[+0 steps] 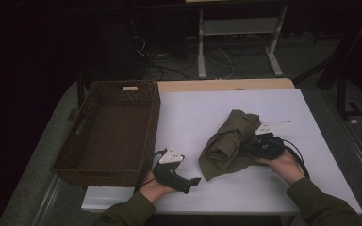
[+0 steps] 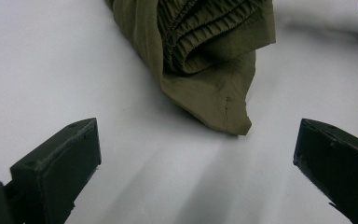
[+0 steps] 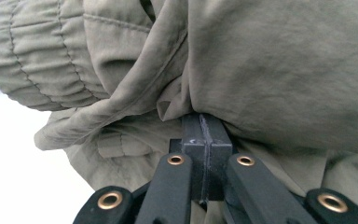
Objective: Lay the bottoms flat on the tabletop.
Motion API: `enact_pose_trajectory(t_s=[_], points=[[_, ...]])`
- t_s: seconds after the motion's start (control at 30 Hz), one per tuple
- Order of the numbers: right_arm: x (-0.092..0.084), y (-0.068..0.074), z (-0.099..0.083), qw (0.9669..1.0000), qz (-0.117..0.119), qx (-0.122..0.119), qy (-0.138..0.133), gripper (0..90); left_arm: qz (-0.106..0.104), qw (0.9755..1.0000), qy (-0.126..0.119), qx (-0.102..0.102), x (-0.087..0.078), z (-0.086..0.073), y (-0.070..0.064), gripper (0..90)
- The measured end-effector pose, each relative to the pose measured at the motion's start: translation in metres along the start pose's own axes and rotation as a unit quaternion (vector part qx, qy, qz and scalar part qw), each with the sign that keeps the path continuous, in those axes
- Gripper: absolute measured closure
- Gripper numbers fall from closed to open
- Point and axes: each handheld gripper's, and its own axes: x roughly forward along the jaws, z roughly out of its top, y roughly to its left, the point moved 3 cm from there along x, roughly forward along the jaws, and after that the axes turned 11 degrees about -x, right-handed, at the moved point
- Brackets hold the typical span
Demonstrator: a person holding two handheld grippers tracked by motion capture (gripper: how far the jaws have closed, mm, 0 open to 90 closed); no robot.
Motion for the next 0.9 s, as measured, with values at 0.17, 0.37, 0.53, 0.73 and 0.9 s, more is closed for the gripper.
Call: enact_pose_trajectory(t_s=[0.17, 0.37, 0.53, 0.73, 0.9], points=[[0.002, -0.002, 0.003, 1.0000, 0.002, 0.002, -0.002, 88.8, 0.001, 1.0000, 0.000, 0.000, 0.000, 0.000, 0.000, 0.0], [0.006, -0.003, 0.008, 1.0000, 0.005, 0.003, -0.004, 88.8, 0.000, 1.0000, 0.000, 0.000, 0.000, 0.000, 0.000, 0.0], [0.007, -0.004, 0.012, 1.0000, 0.005, 0.002, -0.008, 88.8, 0.000, 1.0000, 0.000, 0.001, -0.001, 0.000, 0.000, 0.0], [0.013, -0.005, 0.020, 0.9999, 0.006, -0.001, -0.013, 88.8, 0.001, 1.0000, 0.000, 0.001, -0.001, 0.000, 0.000, 0.0], [0.021, -0.005, 0.026, 0.9999, 0.008, -0.004, -0.014, 88.8, 0.000, 1.0000, 0.000, 0.001, -0.001, 0.000, 0.000, 0.0]])
